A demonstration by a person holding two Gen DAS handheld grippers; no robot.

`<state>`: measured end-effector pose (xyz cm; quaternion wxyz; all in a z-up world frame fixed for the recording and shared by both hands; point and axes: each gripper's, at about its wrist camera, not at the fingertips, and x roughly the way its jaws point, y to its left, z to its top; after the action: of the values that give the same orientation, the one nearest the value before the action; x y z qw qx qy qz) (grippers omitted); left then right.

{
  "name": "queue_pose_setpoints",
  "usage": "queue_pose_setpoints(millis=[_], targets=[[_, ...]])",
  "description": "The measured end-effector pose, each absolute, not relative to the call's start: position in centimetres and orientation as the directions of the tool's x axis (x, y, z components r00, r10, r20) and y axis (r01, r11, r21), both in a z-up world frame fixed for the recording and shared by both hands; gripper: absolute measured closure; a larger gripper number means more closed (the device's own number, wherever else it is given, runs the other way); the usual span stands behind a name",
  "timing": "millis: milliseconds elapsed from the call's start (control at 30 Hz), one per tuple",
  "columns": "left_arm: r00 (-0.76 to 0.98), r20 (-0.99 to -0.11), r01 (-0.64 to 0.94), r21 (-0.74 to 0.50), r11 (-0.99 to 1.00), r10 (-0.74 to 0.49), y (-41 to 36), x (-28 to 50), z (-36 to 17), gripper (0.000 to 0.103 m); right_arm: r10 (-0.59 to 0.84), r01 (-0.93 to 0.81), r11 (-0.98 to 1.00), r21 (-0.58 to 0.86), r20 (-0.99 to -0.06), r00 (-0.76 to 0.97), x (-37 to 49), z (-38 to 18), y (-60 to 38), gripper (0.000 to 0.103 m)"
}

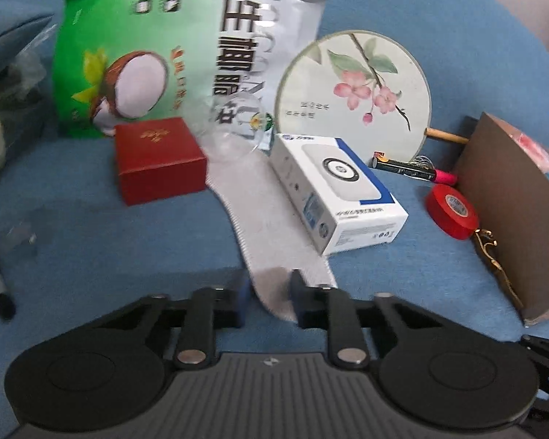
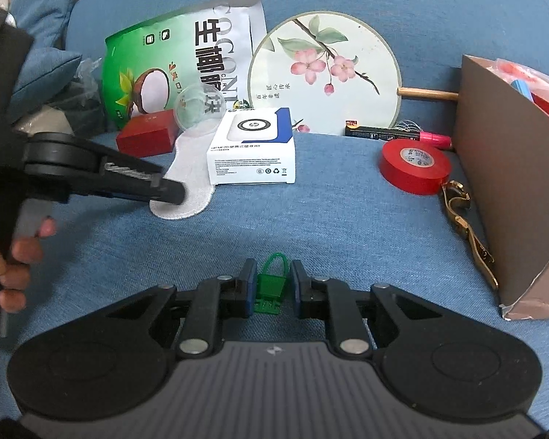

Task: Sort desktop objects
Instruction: 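Grasp the white insole with the left gripper while the right gripper holds the green tag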

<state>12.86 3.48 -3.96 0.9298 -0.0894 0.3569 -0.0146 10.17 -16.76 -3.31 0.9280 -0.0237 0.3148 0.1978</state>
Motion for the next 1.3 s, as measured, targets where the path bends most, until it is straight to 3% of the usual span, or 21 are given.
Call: queue_pose_setpoints(millis=[67,233,300,367,433,467,667,700,733,933,1200,1300], targets=[[0.731,-0.672,-0.023,-0.195,0.981,-0.117,3.7,11.8,-4.0,0.103,0.348,-0.382,0.921,0.073,-0.594,0.725,10.0,-3.3,-16.7,0.085],[0.724,-0.674,-0.015,-0.232,0.973,-0.149,3.4,9.1,-3.9,0.103,0.343,-0.377,0.923,0.072,-0.595,0.727,9.8,-3.2,-16.9,0.085],[0.729,-0.67,-0.038,-0.243,0.969,-0.139,3.0,9.3,-4.0,0.092,0.341,-0.377,0.924,0.067,-0.595,0.728,9.7,-3.2,-16.8,0.085],[0.738,-0.66,-0.031,-0.243,0.969,-0.142,2.4,9.9,-3.9,0.058,0.34,-0.377,0.924,0.067,-0.594,0.729,9.6,-3.2,-16.8,0.085],[0.743,-0.657,-0.018,-0.204,0.979,-0.123,1.2,10.7,-3.7,0.036,0.342,-0.375,0.924,0.072,-0.594,0.728,9.6,-3.2,-16.9,0.085],[0.745,-0.661,-0.019,-0.163,0.987,-0.094,0.5,11.3,-3.7,0.032,0.343,-0.374,0.924,0.075,-0.594,0.728,9.6,-3.2,-16.9,0.085],[0.77,-0.638,0.007,0.053,0.999,0.028,-1.6,14.3,-5.0,0.028,0.346,-0.373,0.924,0.082,-0.594,0.726,9.7,-3.2,-17.1,0.085],[0.769,-0.639,0.006,0.047,0.999,0.025,-1.4,14.6,-5.0,0.03,0.347,-0.372,0.924,0.085,-0.595,0.725,9.7,-3.2,-17.1,0.085],[0.768,-0.64,0.005,0.046,0.999,0.025,-1.2,14.9,-4.9,0.039,0.348,-0.372,0.924,0.087,-0.595,0.725,9.7,-3.2,-17.2,0.085],[0.772,-0.635,0.034,0.037,0.999,-0.003,-0.7,13.7,-4.5,0.048,0.345,-0.371,0.925,0.085,-0.597,0.724,9.6,-3.2,-17.1,0.085],[0.697,-0.701,0.154,-0.059,0.986,-0.151,1.8,5.6,-3.1,0.046,0.341,-0.356,0.929,0.098,-0.602,0.722,9.6,-3.0,-17.4,0.085],[0.688,-0.708,0.152,-0.068,0.986,-0.156,2.2,3.4,-2.9,0.039,0.336,-0.357,0.93,0.092,-0.606,0.721,9.3,-2.9,-17.3,0.085]])
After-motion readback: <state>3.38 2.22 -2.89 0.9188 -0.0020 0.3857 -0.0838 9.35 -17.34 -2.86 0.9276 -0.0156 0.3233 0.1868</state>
